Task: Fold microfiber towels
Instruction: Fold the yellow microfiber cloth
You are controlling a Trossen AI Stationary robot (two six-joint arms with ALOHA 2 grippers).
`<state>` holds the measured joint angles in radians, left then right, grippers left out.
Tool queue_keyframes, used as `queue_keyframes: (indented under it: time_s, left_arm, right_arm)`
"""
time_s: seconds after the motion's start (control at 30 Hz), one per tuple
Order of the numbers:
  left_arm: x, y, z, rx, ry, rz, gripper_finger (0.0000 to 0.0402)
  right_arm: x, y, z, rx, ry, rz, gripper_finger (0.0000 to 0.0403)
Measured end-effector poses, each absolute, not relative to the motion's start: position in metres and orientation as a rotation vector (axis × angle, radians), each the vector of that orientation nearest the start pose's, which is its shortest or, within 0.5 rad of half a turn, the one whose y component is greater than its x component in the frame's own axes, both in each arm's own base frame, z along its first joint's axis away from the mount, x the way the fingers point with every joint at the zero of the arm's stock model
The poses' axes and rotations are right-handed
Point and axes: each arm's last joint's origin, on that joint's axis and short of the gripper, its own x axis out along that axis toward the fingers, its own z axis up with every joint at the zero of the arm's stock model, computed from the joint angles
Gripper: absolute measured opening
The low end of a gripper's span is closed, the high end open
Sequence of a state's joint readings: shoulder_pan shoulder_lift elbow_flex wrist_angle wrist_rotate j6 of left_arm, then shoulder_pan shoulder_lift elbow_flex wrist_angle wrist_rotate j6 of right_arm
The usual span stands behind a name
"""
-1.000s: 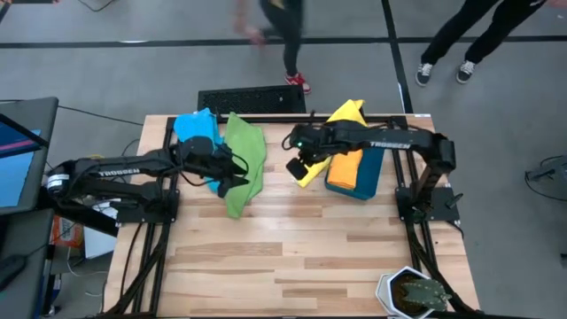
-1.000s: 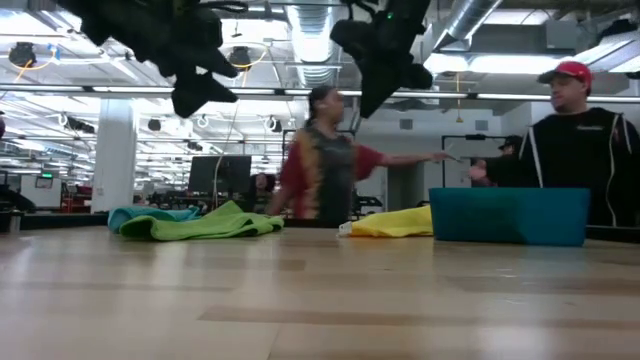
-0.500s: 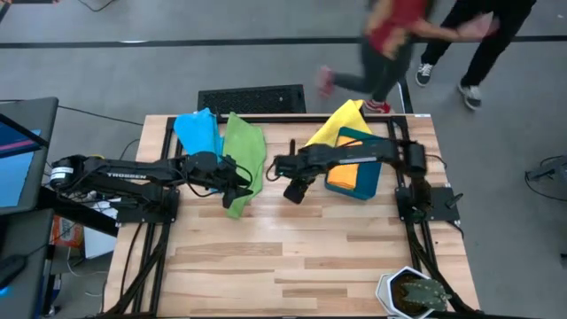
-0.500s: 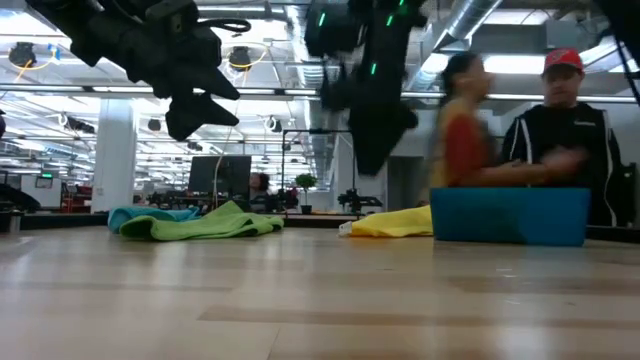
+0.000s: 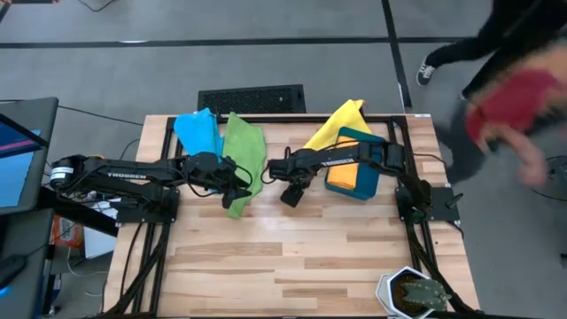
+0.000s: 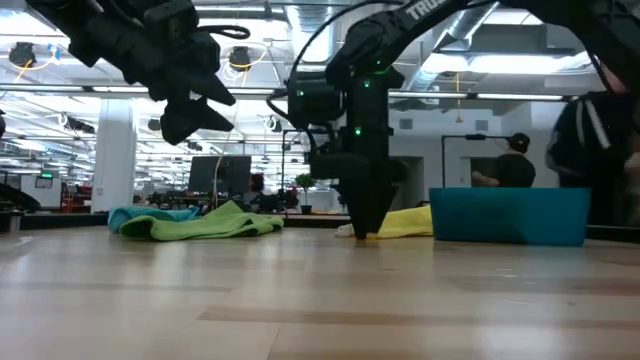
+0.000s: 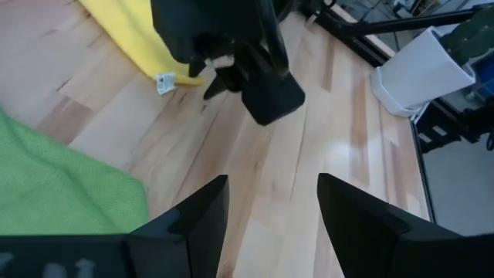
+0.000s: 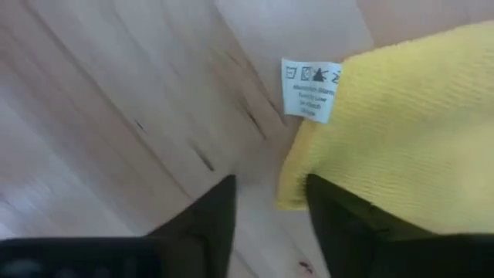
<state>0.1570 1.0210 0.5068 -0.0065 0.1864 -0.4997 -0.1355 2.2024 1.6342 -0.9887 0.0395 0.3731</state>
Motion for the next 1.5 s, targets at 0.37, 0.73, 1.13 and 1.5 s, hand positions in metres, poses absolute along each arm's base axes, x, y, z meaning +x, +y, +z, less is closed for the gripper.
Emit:
queue_keyframes:
  time_s: [0.37, 0.73, 1.13, 1.5]
  left_arm:
    - [0.206, 0.027, 0.212, -0.588, 0.514, 0.116, 0.0192]
    - [0.217, 0.023, 0.212, -0.52, 0.451, 0.16, 0.0192]
    - [0.259, 0.011, 0.188, -0.506, 0.271, 0.33, 0.0192]
    - [0.297, 0.011, 0.162, -0.535, 0.274, 0.381, 0.0192]
  right_arm:
    - [0.406, -0.068, 0.146, 0.386, 1.534, -0.406, 0.0011]
    - [0.385, -0.051, 0.246, 0.46, 1.257, -0.384, 0.0003]
    - [0.37, -0.054, 0.289, 0.601, 1.071, -0.438, 0.0003]
    - [0.379, -0.055, 0.298, 0.673, 0.922, -0.443, 0.0001]
